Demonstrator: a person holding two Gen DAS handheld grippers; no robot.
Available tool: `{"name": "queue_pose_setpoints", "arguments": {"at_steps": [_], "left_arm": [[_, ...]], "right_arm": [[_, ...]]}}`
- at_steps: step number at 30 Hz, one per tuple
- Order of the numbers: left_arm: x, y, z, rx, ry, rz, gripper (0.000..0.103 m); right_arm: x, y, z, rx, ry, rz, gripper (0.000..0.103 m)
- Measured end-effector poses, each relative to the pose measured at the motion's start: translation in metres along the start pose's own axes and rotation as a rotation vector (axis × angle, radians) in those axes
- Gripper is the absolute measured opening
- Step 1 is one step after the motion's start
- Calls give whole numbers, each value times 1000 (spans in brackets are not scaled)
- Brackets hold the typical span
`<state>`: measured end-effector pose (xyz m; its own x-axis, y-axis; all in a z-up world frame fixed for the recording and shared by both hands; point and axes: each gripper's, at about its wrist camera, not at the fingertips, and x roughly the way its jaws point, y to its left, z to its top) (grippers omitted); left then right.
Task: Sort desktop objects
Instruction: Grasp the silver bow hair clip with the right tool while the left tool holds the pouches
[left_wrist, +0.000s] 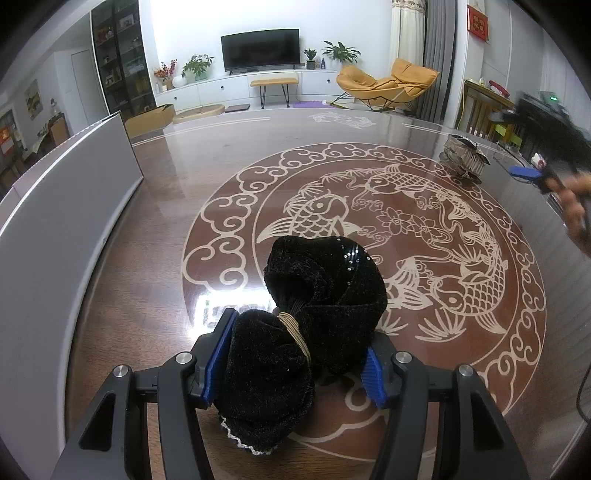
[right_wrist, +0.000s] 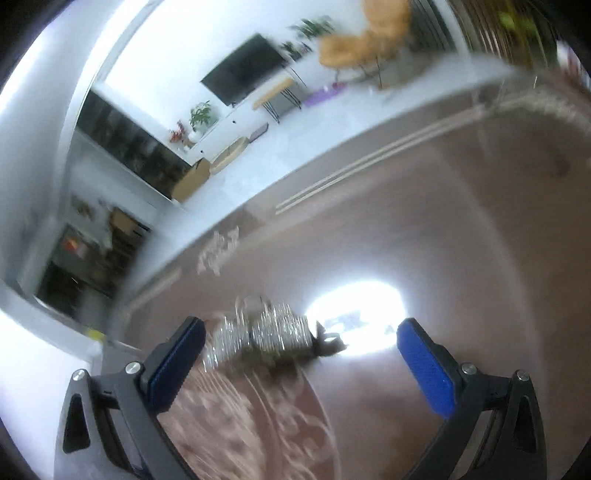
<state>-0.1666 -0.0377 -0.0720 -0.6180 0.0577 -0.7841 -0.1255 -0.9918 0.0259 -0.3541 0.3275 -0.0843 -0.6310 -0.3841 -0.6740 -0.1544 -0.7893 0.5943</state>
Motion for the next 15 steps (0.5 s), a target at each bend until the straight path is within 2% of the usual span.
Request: {"name": "queue_pose_setpoints", "arguments": {"at_steps": [3,5,8,9,11,12,13,14,15], "left_arm": [[0,0,0,0,0,0,61],[0,0,0,0,0,0,61],[0,0,0,0,0,0,61],[0,0,0,0,0,0,61],[0,0,0,0,0,0,61],[0,0,0,0,0,0,61],[0,0,0,1,0,0,61],[0,0,0,1,0,1,61],[0,0,0,0,0,0,61]], "right_arm": [[22,2,9,7,23,-2,103],[36,7,8,-10,66,33,103],[53,17,1,-5,170,189,103],[54,22,-4,3,210,266,103],[50,31,-8,-20,248,355,103],[44,37,-7,-57,229,321,103],[39,42,-5,-103,194,244,103],[32,52,-3,-190,142,115,103],[31,59,-2,-243,121,53,103]]}}
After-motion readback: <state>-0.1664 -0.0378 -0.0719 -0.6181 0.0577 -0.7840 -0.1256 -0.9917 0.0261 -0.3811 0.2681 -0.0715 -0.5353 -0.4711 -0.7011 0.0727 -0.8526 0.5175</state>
